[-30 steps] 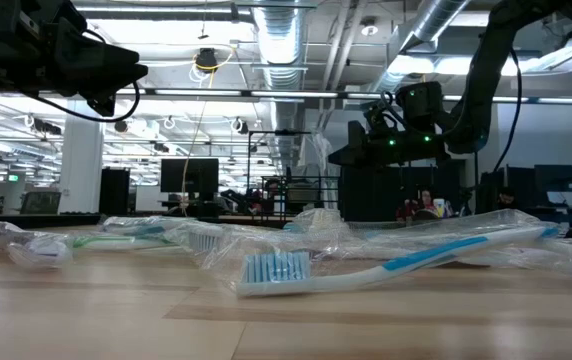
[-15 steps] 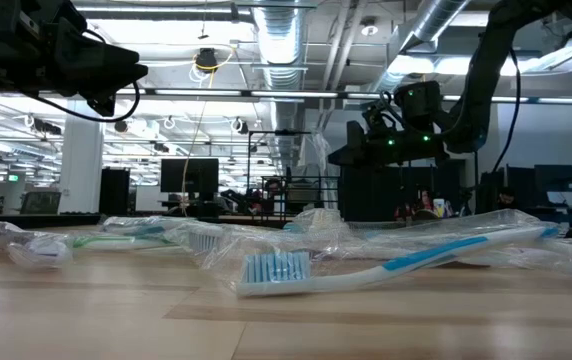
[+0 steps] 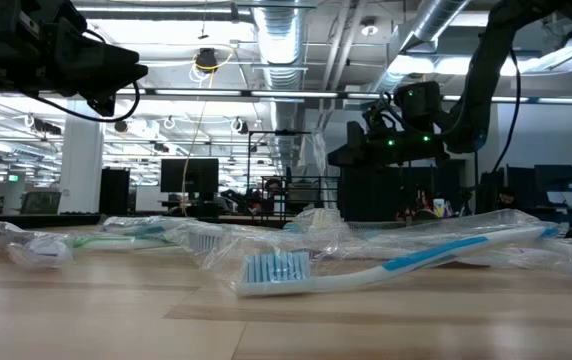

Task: Pick & Place toothbrushing station
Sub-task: Put the green toothbrush into the mesh organizer, then put the orange toothbrush into the mesh organizer

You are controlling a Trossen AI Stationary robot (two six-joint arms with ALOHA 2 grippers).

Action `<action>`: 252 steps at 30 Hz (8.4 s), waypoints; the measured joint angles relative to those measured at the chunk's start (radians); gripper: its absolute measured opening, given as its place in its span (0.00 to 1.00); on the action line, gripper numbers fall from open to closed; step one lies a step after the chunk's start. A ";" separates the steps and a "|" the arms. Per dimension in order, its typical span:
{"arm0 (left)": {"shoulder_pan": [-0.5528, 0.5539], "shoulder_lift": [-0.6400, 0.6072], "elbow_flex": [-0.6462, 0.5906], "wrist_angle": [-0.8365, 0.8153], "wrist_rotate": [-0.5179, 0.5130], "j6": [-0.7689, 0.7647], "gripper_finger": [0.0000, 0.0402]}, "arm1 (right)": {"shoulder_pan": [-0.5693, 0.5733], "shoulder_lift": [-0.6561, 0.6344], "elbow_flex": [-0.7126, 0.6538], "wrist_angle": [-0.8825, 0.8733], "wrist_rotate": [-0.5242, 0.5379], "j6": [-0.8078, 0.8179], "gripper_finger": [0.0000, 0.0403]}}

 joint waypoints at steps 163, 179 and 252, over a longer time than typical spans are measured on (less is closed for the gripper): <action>0.000 0.064 0.000 0.027 0.000 -0.001 0.28 | 0.970 0.069 0.563 -1.519 0.187 -0.783 0.29; 0.000 0.064 0.000 0.028 0.000 -0.001 0.28 | 0.978 0.095 0.568 -1.477 0.187 -0.784 0.29; 0.000 0.065 0.000 0.027 0.000 -0.003 0.28 | 0.902 0.087 0.670 -1.556 0.179 -0.685 0.00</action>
